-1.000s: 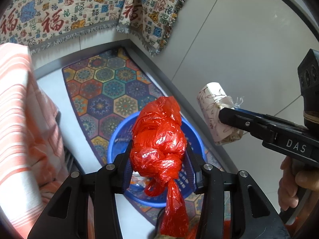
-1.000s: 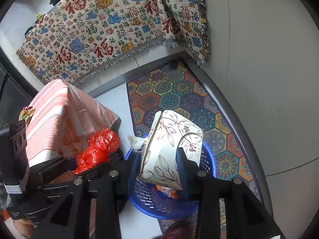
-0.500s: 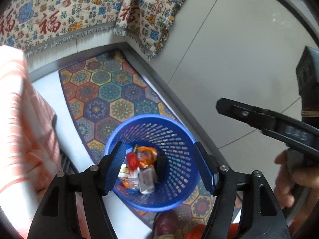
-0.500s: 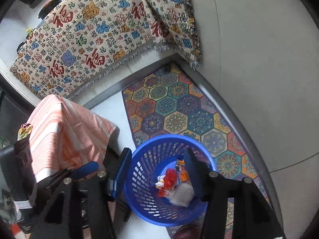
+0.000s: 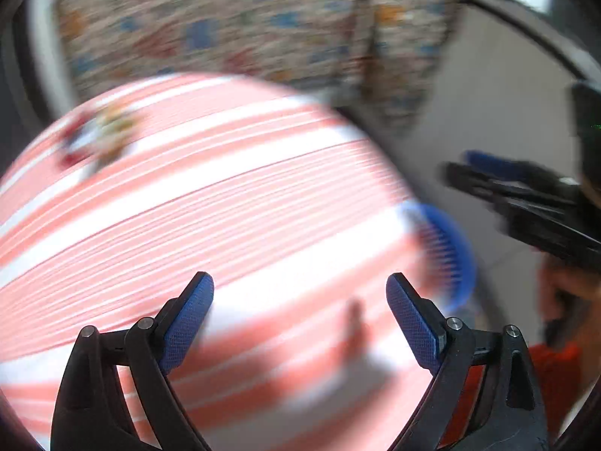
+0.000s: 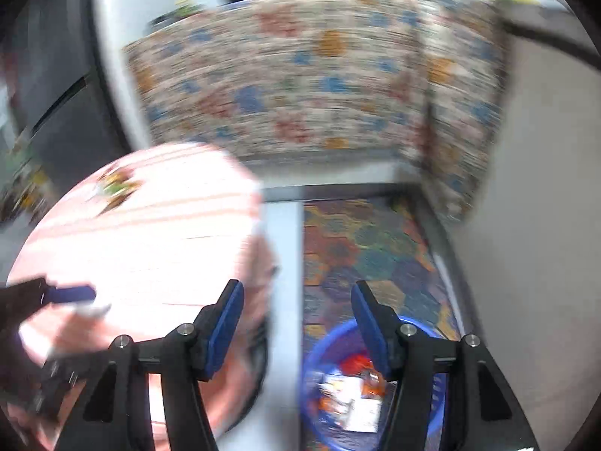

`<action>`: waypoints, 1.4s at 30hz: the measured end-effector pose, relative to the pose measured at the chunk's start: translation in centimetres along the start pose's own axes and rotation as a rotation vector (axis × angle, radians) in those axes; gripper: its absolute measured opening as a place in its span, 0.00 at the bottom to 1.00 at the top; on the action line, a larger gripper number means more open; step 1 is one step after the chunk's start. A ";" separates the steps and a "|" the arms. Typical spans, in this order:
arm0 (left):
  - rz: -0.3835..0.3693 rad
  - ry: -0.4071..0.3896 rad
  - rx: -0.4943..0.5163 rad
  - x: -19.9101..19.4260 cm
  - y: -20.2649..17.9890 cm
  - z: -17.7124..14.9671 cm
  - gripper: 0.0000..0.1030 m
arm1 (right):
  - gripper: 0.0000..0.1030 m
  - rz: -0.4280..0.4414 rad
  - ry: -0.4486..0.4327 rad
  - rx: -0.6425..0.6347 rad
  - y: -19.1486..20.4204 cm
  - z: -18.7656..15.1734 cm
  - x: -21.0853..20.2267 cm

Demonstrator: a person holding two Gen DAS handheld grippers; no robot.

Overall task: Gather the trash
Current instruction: 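Swing both tools back to the table toward the crushed cans and wrapper, then grasp the crushed red cans with the left tool while the right tool grasps a can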

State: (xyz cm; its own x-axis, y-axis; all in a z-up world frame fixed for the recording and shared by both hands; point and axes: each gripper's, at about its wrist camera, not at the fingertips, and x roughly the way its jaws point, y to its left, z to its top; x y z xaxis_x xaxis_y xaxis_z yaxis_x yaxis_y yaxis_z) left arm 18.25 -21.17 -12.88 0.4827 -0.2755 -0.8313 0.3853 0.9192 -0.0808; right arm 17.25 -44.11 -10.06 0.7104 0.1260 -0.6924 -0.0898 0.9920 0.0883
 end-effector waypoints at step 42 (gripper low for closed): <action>0.239 -0.051 -0.200 1.4 23.0 0.4 1.00 | 0.37 0.192 0.154 -0.058 25.8 10.7 16.2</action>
State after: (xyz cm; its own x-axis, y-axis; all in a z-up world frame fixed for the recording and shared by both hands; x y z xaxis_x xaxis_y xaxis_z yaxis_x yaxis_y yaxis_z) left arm 28.12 -0.50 -15.63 0.5815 -0.0539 -0.8117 0.0967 0.9953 0.0031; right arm 33.93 -16.52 -11.40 0.5620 0.3066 -0.7682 -0.2557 0.9477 0.1912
